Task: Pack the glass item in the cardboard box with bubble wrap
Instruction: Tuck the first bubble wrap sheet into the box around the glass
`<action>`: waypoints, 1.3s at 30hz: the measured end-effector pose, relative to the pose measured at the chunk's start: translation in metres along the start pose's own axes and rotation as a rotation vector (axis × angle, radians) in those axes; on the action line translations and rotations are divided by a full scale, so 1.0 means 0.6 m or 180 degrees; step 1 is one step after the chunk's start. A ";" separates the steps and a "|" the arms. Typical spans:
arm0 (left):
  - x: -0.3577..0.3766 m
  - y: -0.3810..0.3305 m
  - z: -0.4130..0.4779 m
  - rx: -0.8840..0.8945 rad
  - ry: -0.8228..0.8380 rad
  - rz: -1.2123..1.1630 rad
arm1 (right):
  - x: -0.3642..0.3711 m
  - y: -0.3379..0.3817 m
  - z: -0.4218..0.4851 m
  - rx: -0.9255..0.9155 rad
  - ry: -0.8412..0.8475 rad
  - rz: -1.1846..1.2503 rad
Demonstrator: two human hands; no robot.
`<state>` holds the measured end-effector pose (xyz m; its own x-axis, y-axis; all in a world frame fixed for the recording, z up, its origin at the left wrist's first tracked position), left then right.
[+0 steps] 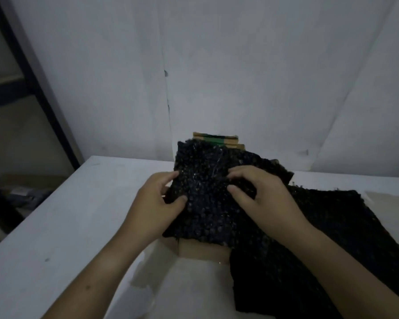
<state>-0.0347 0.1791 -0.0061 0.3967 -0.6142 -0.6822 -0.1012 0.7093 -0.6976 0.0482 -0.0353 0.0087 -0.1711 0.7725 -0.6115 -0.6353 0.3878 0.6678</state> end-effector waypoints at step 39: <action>0.310 -0.098 -0.097 0.0594 0.0174 0.0431 | -0.139 -0.222 -0.197 0.1848 0.0141 0.0396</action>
<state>-0.0080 0.0030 -0.1044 0.3405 -0.5234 -0.7811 0.0224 0.8350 -0.5498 0.0579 -0.2109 -0.0793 -0.2570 0.8129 -0.5226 -0.0949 0.5169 0.8508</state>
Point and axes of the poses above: each hand's wrist, its own z-axis towards the middle knuckle, its own x-axis out of the palm, y = z × x, the point moved 2 cm from there along z, towards the middle knuckle, and after that the axes turned 11 degrees about z, right-handed, at the moved point
